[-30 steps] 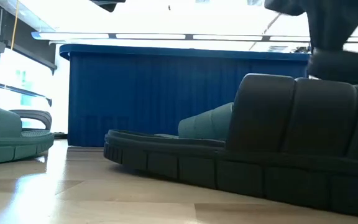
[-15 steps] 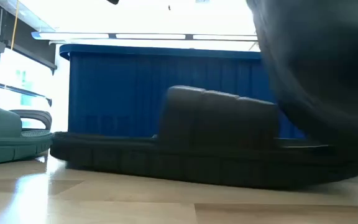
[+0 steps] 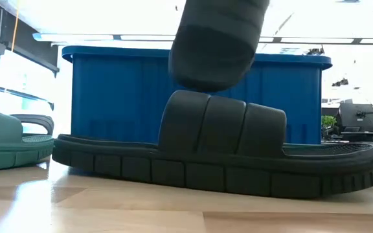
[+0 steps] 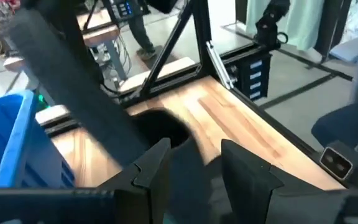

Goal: Pick and place slides into bin
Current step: Put the black slipper into the blue bin

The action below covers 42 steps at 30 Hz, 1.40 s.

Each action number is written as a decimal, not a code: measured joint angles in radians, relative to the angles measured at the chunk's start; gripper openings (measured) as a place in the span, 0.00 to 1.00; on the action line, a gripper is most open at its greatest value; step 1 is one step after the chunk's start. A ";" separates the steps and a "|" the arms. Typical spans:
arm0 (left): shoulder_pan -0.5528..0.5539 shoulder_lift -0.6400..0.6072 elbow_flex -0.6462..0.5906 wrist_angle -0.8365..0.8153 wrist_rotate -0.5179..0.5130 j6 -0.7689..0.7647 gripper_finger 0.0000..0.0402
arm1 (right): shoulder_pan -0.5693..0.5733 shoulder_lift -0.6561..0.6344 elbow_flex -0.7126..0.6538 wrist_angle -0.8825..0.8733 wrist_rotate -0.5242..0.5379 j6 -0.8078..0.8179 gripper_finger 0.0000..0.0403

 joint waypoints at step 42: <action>0.000 0.038 0.001 0.085 -0.339 0.086 0.32 | -0.051 0.004 -0.002 0.141 0.072 -0.353 0.00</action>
